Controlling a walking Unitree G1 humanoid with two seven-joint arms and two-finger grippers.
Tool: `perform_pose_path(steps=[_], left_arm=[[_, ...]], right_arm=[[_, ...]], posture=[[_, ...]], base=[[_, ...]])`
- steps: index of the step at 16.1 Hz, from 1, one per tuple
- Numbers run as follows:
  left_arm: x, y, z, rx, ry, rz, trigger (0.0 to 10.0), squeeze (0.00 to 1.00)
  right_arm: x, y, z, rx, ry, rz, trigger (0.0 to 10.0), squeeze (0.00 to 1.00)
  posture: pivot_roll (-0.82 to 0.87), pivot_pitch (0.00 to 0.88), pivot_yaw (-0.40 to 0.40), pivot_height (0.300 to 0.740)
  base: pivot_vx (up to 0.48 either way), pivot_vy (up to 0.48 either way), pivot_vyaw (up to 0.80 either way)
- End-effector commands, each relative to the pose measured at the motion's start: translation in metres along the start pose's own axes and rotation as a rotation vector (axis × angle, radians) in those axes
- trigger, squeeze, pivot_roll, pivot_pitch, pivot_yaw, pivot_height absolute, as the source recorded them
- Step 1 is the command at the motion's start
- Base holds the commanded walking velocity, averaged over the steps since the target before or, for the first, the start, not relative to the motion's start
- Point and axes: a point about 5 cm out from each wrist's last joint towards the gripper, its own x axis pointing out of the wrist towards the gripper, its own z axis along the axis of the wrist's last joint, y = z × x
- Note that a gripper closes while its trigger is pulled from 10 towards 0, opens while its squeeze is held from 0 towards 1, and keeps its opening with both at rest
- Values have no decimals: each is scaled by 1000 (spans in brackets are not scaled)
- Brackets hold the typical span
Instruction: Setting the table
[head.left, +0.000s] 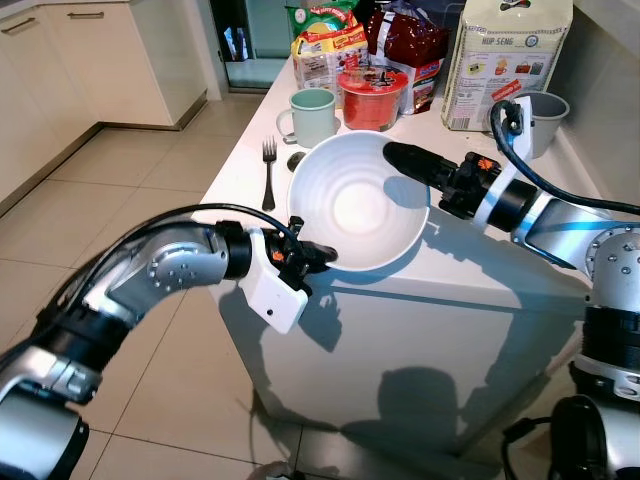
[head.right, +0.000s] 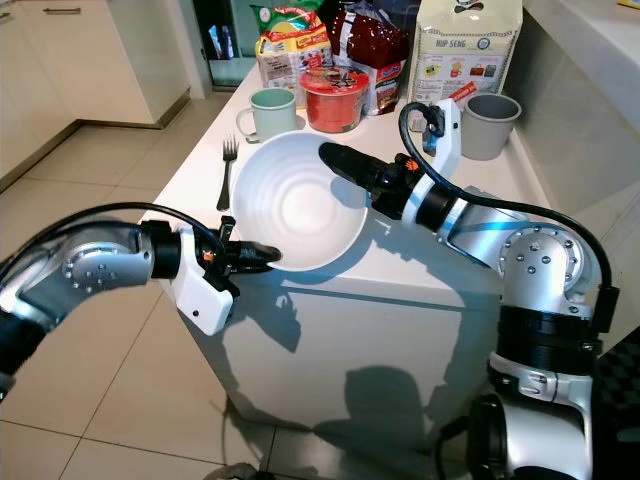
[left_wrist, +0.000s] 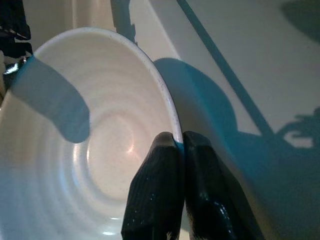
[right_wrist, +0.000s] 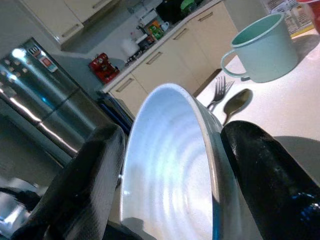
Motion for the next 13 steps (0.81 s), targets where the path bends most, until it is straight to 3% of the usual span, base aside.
perform_pose_path(steps=[1,3,5,9,13], left_arm=[[-9,43,2,104,-6,180,0,0],[-10,46,3,114,-7,191,0,0],[-10,44,0,115,2,187,0,0],[-10,43,-2,115,8,190,0,0],[-9,43,-1,114,7,195,0,0]], right_arm=[[9,-6,-31,48,144,-7,10000,0],[6,-10,-30,45,141,-14,10000,0],[-2,-28,-19,30,110,-87,10000,0],[2,-20,-23,-1,124,-53,10000,0],[6,-25,-14,-34,62,-106,10000,0]], posture=[[89,0,59,740],[89,0,57,740],[93,0,56,740],[93,0,52,740],[92,0,54,740]], base=[[0,0,0],[0,0,0],[0,0,0],[0,0,0],[0,0,0]])
